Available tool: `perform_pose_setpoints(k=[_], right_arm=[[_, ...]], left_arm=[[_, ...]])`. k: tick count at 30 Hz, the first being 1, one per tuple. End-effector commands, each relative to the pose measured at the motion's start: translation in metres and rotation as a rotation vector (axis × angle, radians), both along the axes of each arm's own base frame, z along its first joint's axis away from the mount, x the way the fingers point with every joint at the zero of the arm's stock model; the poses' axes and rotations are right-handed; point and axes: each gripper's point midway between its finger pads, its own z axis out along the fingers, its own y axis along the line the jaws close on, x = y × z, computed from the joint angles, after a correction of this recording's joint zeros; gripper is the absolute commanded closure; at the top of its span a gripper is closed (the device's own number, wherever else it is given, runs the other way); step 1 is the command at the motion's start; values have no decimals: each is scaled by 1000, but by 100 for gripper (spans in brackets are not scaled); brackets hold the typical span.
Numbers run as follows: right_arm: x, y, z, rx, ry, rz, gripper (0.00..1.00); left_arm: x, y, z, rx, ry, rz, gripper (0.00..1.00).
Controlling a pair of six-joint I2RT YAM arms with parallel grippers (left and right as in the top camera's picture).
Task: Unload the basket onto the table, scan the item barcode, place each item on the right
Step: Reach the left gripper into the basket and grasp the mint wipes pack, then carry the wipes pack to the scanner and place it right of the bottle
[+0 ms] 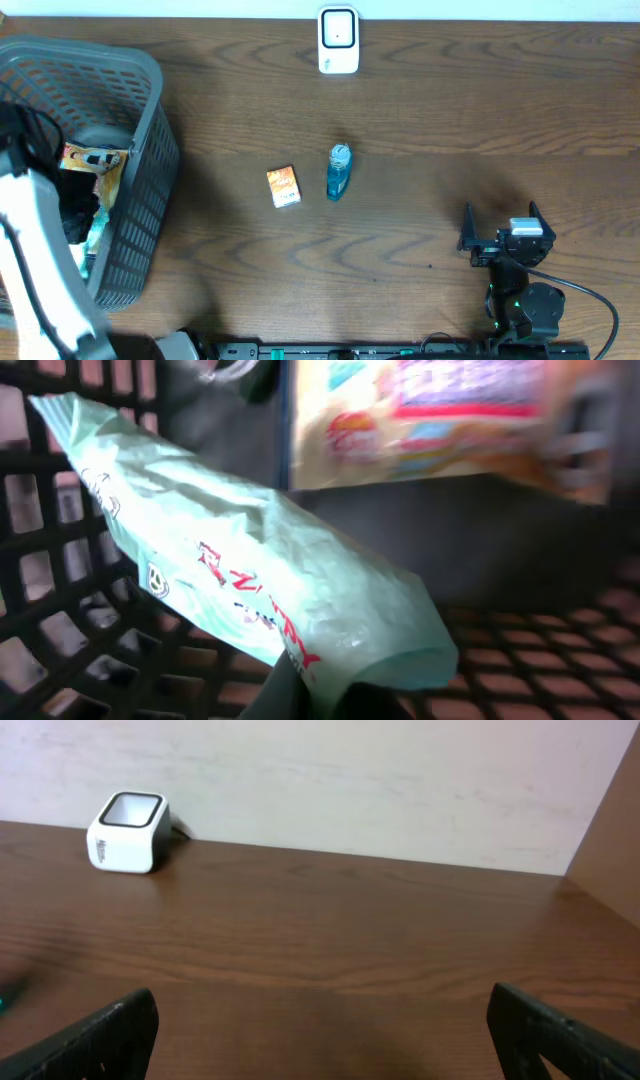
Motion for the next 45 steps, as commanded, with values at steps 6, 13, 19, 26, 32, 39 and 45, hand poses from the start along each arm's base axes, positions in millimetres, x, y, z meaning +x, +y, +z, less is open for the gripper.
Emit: perform_pose_setpoints(k=[6,13,19,26,32,39,45], right_arm=[[0,0,0,11,-1,-4,1],[0,0,0,11,-1,-4,1],[0,0,0,11,-1,-4,1],[0,0,0,11,-1,-4,1],[0,0,0,11,-1,-4,1],[0,0,0,11,-1,-4,1],[0,0,0,11,-1,-4,1]], left_arm=[[41,-50,114,76,-624,-255,93],[55,-141,198,31,-1018,-601,93],[59,-218,200,-58,-1037,-862,93],[72,-325,161,-89,-925,-1304,93],[80,-418,129,61,-906,-1711,93],[81,-484,68,341,-766,-2080,93],[87,-504,-20,338,-518,-2225,93]])
